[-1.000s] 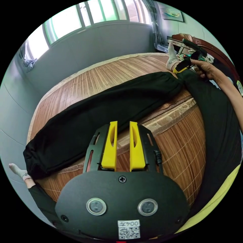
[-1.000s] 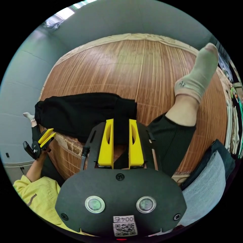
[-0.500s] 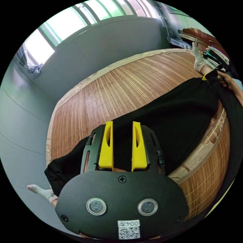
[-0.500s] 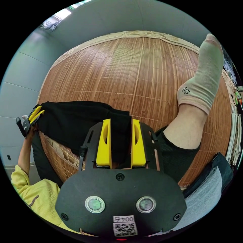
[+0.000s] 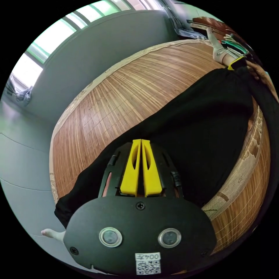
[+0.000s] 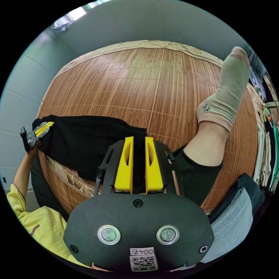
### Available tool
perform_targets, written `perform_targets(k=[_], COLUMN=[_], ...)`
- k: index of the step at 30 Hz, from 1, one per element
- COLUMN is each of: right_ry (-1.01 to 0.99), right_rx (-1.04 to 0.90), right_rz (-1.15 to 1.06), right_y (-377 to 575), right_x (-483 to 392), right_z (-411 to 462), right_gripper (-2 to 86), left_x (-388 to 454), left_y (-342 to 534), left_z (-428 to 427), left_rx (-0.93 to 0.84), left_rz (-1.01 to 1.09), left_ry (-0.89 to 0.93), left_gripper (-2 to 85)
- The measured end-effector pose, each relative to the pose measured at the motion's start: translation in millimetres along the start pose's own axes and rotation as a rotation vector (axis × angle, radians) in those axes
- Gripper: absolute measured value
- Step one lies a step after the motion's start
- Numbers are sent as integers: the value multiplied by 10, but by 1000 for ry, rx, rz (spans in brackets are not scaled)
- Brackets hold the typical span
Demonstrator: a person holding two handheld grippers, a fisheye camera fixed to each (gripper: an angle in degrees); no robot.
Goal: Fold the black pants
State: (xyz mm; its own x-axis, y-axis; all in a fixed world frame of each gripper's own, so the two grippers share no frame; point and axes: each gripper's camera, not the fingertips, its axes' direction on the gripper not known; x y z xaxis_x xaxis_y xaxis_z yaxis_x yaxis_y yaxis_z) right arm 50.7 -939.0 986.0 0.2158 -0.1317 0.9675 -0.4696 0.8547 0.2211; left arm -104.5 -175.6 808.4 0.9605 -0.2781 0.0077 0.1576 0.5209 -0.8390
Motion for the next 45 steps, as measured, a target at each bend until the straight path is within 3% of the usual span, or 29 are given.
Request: perform_targets(k=[14,22,27,30,34,40,42,45], right_ry=[55,93,131,32,-122,-24,114,124], right_rx=[142,17,144,209,132,-42,-2,48], right_rz=[-11,1,-8,-140,-316,-534,-595,-696], right_y=[292,116,292,443,479,555,671,849], right_x=[-319,-431,-589,-955,-1710,-2786,-3012,-3144], right_z=[-243,75,-123,-235,-31,586,697,744], right_gripper=[33,43,60,122,183,178,171,159], left_x=[-595,-824,-871,-907,-874,-1013,-1112,-1252], left_y=[564,969,1375,1754,2330,3056,3253,3518], left_z=[-459,-308,-460,-625,-768,-814,-819,-830], left_rx=[192,120,138,160,158,128,129,121], left_rz=[-274,-341,-404,-470,-551,-670,-709,-718], left_ry=[-60,-49,-13,54,82,94,111,119], left_gripper=[6,6,7,12,27,55,62,70])
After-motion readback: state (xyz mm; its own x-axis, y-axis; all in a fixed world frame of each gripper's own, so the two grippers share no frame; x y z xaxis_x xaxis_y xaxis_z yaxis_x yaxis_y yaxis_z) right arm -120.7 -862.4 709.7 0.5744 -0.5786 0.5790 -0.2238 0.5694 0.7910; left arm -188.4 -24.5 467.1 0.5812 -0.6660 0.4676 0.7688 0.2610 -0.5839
